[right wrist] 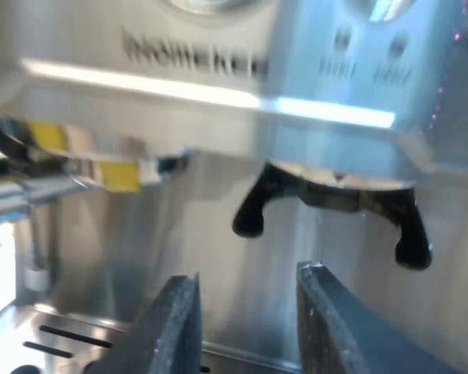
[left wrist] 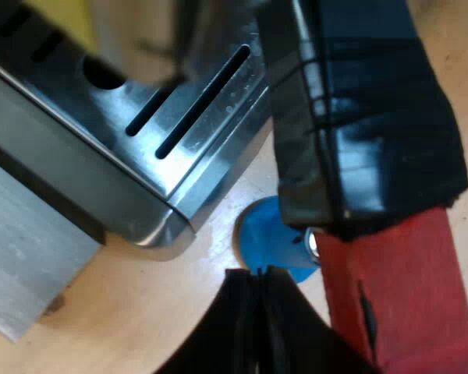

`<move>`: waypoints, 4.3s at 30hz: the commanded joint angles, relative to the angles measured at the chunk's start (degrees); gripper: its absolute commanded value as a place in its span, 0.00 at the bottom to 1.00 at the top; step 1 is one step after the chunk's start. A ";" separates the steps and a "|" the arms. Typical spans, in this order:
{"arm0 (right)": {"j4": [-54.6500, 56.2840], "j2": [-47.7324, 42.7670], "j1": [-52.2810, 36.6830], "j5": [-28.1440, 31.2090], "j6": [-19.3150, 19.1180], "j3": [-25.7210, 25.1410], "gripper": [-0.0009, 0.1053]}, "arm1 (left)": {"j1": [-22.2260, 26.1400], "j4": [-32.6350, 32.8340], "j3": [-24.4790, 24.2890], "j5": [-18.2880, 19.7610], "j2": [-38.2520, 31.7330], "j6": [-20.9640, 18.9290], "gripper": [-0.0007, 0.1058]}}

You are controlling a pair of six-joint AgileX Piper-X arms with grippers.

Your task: Put the handle in the coffee machine

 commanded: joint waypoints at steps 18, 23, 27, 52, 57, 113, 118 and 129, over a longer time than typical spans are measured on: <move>21.55 -20.56 3.49 2.11 -1.40 5.56 0.32 | -15.01 -8.42 -0.16 -16.54 0.53 -20.63 0.01; 21.61 -20.66 3.49 2.39 -1.40 5.56 0.32 | -17.99 -10.18 -0.16 -19.56 0.53 -27.01 0.01; 21.61 -21.09 3.49 2.73 -1.40 5.56 0.32 | -19.36 -11.25 -0.16 -21.84 0.53 -29.15 0.01; 44.28 -42.74 3.49 8.12 -3.97 5.56 0.32 | -29.20 -18.31 -0.16 -30.73 0.53 -50.83 0.01; 48.54 -46.08 3.49 8.56 -3.97 5.56 0.32 | -32.19 -19.86 -0.16 -31.43 0.53 -54.80 0.01; 77.15 -48.46 3.49 -20.87 20.15 -2.02 0.68 | -32.55 -3.59 -0.33 -39.13 -23.75 -42.92 0.01; 82.14 -48.33 3.49 -26.38 21.01 -6.35 0.68 | -32.55 -3.24 -0.33 -39.13 -29.13 -42.92 0.01; 87.03 -45.86 3.49 -35.02 21.14 -16.90 0.68 | -32.55 -3.11 -0.33 -39.00 -37.10 -43.19 0.69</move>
